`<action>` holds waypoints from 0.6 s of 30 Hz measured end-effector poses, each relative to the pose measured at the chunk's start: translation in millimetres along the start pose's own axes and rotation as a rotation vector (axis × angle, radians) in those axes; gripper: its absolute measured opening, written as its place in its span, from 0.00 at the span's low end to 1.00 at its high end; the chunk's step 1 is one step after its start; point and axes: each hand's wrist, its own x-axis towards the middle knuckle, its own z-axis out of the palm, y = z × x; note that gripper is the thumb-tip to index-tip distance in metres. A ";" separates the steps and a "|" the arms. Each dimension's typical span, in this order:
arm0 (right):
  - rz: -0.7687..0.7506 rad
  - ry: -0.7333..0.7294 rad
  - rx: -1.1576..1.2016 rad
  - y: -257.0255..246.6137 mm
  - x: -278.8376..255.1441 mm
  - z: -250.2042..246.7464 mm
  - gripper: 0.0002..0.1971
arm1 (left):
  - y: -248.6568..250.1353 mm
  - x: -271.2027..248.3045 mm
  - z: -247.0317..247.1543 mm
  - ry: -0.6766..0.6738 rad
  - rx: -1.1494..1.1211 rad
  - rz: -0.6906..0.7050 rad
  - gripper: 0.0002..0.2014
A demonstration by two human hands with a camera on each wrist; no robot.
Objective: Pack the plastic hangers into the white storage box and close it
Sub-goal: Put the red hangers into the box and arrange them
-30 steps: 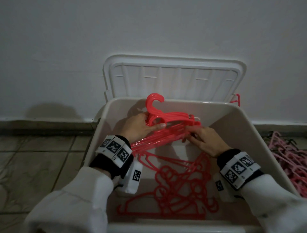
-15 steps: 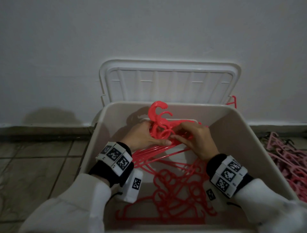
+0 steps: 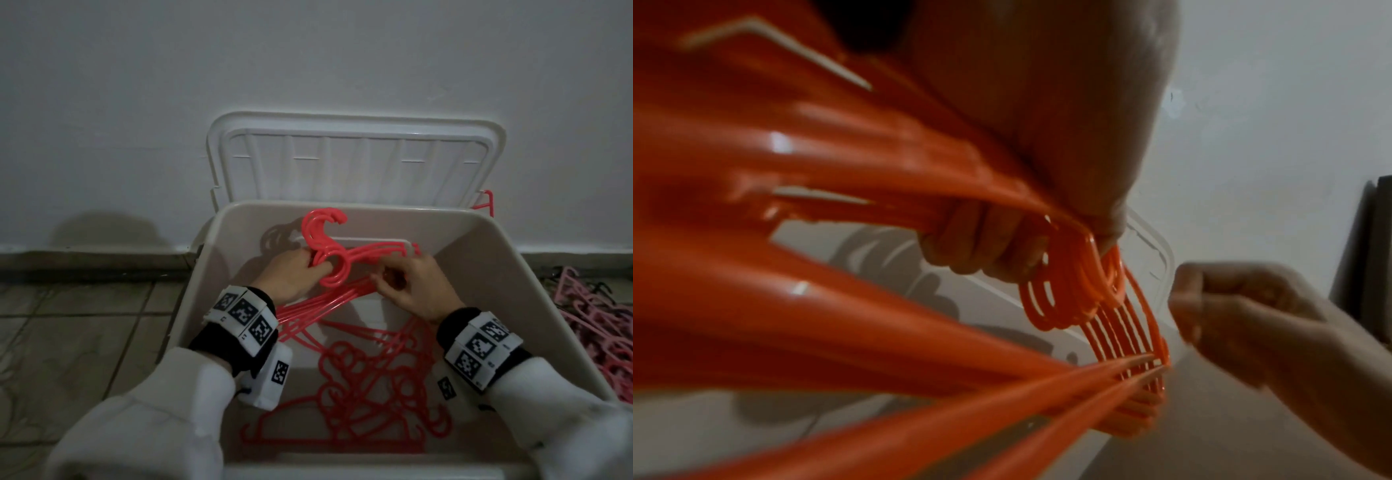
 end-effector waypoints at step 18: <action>0.208 -1.384 -0.433 15.8 -25.6 71.6 0.16 | -10.0 8.4 4.3 0.064 0.105 0.025 0.17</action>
